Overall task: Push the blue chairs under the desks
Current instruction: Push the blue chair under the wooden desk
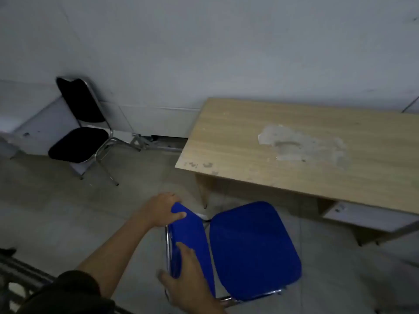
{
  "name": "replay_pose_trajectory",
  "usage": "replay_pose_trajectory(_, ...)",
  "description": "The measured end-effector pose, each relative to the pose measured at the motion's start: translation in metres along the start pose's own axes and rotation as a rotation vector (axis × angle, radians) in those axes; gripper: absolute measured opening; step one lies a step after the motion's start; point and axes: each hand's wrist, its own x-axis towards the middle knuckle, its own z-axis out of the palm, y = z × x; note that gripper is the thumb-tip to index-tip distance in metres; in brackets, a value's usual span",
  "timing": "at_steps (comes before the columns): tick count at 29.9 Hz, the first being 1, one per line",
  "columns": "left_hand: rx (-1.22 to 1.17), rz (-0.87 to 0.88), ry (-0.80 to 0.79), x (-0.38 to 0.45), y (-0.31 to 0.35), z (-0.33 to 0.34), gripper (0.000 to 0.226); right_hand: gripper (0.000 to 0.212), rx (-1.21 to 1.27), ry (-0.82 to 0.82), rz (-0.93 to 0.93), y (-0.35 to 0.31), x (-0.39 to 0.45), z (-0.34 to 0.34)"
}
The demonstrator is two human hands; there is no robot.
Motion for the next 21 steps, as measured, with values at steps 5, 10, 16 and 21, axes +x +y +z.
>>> replay_pose_trajectory(5,0.0,-0.036,-0.065,0.003,-0.021,0.014,0.057,0.096,-0.331,0.05,0.141,0.001,0.027,0.052)
replay_pose_trajectory(10,0.03,-0.01,-0.042,0.011,-0.029,0.026,0.052,0.094,-0.417,-0.012,0.189,0.018,0.032,0.048)
replay_pose_trajectory(16,0.002,-0.016,0.011,-0.002,-0.022,0.043,0.049,0.098,-0.301,-0.068,0.156,0.025,0.004,0.016)
replay_pose_trajectory(21,-0.059,-0.051,0.168,-0.017,0.012,0.075,0.042,0.096,-0.289,-0.128,0.103,0.044,-0.027,-0.035)
